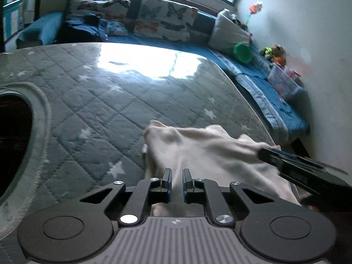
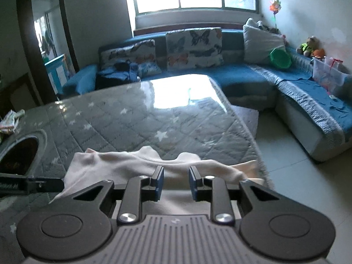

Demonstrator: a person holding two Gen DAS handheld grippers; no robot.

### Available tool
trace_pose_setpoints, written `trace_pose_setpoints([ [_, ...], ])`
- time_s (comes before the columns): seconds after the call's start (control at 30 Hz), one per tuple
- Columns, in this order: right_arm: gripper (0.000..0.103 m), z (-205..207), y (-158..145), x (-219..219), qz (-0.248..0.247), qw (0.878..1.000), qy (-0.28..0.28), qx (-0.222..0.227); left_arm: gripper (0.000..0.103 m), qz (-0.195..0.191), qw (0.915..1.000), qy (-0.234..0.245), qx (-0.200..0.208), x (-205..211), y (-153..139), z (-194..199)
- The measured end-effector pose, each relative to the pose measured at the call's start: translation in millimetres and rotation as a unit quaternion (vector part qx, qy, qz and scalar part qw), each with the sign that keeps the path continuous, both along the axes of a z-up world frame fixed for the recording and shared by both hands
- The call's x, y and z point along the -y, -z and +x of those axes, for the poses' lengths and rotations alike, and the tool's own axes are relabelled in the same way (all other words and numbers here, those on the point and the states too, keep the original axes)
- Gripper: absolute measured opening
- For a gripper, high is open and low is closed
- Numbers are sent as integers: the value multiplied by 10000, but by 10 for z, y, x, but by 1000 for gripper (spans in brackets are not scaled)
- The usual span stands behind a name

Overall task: Fold clothes
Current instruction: 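Lower the folded shirt onto the mattress and open the left gripper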

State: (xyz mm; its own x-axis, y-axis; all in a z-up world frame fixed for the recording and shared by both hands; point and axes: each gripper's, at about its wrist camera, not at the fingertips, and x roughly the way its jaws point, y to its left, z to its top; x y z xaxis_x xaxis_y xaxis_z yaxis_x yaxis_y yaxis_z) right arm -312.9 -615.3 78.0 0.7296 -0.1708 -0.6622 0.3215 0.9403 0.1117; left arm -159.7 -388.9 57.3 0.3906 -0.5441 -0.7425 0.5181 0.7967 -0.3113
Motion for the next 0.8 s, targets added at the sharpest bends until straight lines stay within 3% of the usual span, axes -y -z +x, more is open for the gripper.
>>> trace_pose_setpoints([
  [0.4,30,334,296,47,25,9998,55,-193,13,194,9992,350,95,139,151,4],
  [0.63,33,348,303,65,6,9998,24,-186,14,181,9990,388,101,128,147,-5],
  [0.73,38,346,239,41,-48,9999,-35,-141,21,158,9990,400,104,112,113,-10],
  [0.8,39,359,194,6,-60,9998,-131,-112,34,140,9990,416,126,96,87,-14],
])
